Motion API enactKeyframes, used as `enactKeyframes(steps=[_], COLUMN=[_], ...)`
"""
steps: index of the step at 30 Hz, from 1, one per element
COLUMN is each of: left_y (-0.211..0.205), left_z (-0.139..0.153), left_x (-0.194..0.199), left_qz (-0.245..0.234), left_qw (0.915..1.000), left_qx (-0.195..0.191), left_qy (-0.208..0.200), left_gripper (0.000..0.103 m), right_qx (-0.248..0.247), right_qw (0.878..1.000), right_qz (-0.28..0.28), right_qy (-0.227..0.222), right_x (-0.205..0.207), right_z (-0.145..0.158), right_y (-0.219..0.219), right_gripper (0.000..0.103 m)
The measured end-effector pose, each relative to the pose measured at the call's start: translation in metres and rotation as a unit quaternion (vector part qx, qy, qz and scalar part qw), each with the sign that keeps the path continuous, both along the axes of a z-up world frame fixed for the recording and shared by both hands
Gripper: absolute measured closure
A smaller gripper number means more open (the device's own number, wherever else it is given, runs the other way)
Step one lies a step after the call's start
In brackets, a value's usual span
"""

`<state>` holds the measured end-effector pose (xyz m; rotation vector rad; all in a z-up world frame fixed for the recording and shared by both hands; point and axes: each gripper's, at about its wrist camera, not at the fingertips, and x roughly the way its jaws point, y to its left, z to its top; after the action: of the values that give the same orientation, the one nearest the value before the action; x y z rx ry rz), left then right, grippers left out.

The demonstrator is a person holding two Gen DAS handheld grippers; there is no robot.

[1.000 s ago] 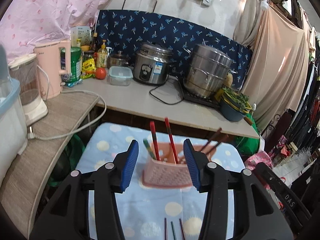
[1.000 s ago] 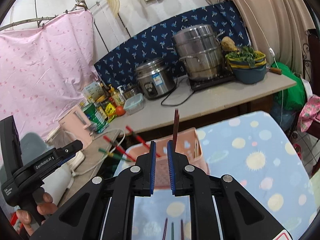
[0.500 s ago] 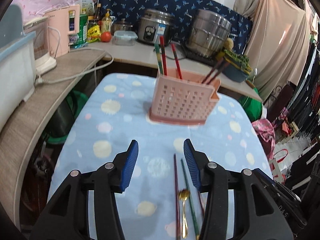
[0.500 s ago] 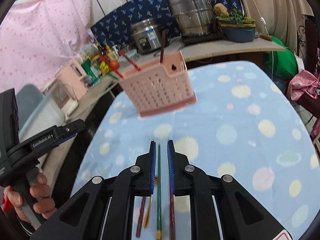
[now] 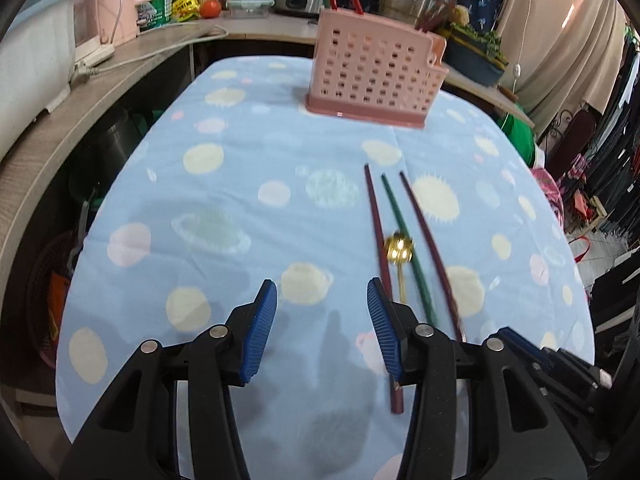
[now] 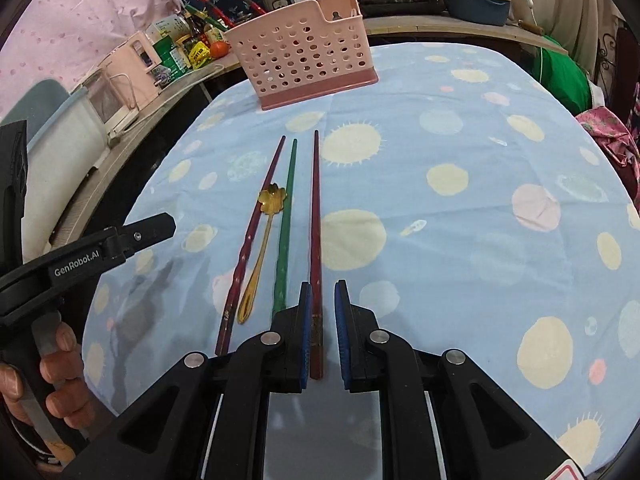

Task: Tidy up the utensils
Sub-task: 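Return both tools to the table and grasp a dark red chopstick with the right tool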

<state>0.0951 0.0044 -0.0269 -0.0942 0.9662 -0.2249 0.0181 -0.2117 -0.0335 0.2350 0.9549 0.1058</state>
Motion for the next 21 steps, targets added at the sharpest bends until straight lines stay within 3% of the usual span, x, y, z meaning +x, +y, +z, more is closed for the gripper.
enactKeyframes(steps=[9, 12, 15, 21], left_y=[-0.006, -0.008, -0.011, -0.02], left_z=[-0.018, -0.019, -0.019, -0.026], left_x=[-0.013, -0.016, -0.02, -0.026], left_qz=[-0.014, -0.017, -0.022, -0.038], left_qw=[0.9996, 0.9996, 0.9995, 0.9988], left_qx=[0.006, 0.006, 0.008, 0.011], left_qy=[0.022, 0.024, 0.022, 0.03], left_gripper=[0.058, 0.053, 0.046, 0.041], right_qx=[-0.01, -0.011, -0.013, -0.014], right_qw=[1.0, 1.0, 1.0, 1.0], right_qz=[0.012, 0.015, 0.013, 0.013], right_qy=[0.009, 0.012, 0.013, 0.018], right_x=[-0.005, -0.007, -0.008, -0.009], right_z=[-0.008, -0.011, -0.012, -0.017], right_y=[0.009, 0.011, 0.012, 0.013], right_gripper=[0.09, 0.089, 0.081, 0.081])
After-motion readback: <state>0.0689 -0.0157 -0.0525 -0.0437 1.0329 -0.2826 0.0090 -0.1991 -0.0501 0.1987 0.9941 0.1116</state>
